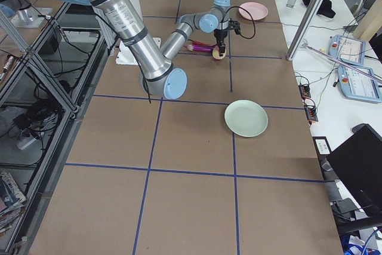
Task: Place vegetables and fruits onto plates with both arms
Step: 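Carry the peach with the right gripper onto the pale green plate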
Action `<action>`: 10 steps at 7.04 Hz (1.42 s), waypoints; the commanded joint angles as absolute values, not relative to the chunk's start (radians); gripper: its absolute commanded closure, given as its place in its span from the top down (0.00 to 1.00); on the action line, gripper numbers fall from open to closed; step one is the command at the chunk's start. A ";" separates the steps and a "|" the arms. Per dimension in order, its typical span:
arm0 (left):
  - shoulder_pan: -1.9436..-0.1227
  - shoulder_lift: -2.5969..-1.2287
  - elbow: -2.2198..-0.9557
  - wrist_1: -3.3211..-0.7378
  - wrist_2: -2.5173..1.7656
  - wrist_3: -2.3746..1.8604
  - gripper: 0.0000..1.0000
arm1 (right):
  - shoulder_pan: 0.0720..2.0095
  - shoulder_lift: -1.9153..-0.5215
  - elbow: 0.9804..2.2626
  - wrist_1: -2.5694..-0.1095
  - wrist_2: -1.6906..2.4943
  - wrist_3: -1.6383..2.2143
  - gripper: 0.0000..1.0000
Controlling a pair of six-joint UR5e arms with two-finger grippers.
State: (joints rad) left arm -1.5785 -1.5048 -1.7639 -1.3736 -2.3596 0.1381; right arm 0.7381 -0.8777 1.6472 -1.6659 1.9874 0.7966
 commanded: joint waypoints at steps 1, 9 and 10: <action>-1.578 -1.505 -1.766 -1.374 -2.361 0.138 1.00 | 0.935 -1.041 1.646 -1.663 2.061 0.417 0.09; -1.578 -1.505 -1.779 -1.374 -2.361 0.140 1.00 | 1.122 -1.170 1.359 -1.359 2.148 0.164 1.00; -1.578 -1.505 -1.785 -1.374 -2.361 0.140 1.00 | 1.161 -1.157 1.371 -1.394 2.237 0.167 1.00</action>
